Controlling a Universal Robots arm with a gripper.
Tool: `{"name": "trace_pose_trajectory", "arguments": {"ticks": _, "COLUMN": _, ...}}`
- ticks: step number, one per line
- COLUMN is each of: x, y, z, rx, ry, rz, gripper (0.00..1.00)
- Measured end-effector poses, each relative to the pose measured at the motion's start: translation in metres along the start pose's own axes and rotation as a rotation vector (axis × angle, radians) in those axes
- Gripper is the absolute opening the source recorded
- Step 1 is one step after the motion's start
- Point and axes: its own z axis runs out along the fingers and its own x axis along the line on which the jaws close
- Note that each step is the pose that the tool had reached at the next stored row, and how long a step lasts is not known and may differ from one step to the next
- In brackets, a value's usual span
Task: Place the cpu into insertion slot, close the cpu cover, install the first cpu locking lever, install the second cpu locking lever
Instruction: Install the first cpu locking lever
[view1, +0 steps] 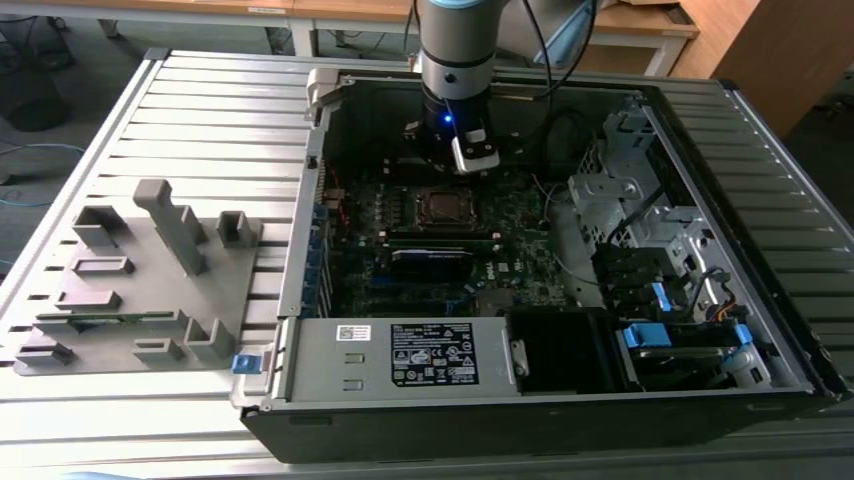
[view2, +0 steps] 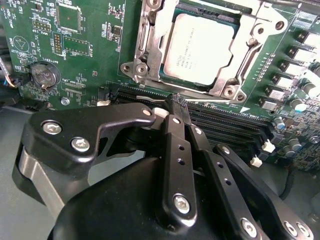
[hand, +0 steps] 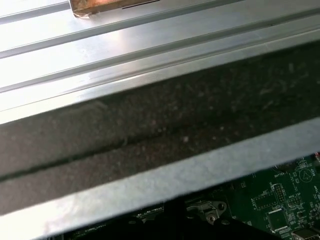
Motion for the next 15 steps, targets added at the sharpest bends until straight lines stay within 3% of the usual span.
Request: {"name": "trace_pose_trajectory", "arguments": {"ticks": 15, "x": 0.001, "y": 0.0026, "z": 0.0015, "rx": -0.0005, "ry": -0.0024, "rz": 0.0, "gripper": 0.1}}
